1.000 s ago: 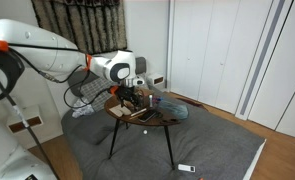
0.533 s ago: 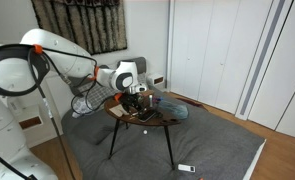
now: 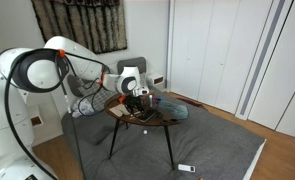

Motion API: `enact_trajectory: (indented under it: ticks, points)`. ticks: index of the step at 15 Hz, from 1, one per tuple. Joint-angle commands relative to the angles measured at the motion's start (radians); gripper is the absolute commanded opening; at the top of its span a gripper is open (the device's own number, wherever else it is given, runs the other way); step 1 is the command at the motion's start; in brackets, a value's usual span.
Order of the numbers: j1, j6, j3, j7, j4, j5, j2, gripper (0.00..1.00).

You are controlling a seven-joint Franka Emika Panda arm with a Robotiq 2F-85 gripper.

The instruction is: Pick up the glasses case and put it in the cardboard box

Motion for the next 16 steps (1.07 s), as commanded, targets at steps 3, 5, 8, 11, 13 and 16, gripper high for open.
enact_trajectory:
  ticks: [3,5,8,11,13,16]
  points:
    - [0.009,0.004,0.017,0.054,0.093,-0.009,0.104,1.00]
    - [0.012,0.022,0.019,0.064,0.112,-0.005,0.127,1.00]
    - [0.012,0.047,0.018,0.075,0.135,-0.001,0.160,1.00]
    - [0.014,0.069,0.012,0.083,0.156,-0.013,0.191,1.00]
    - [0.015,0.084,0.007,0.088,0.168,-0.019,0.209,1.00]
    - [0.016,0.105,0.003,0.086,0.180,-0.020,0.233,1.00]
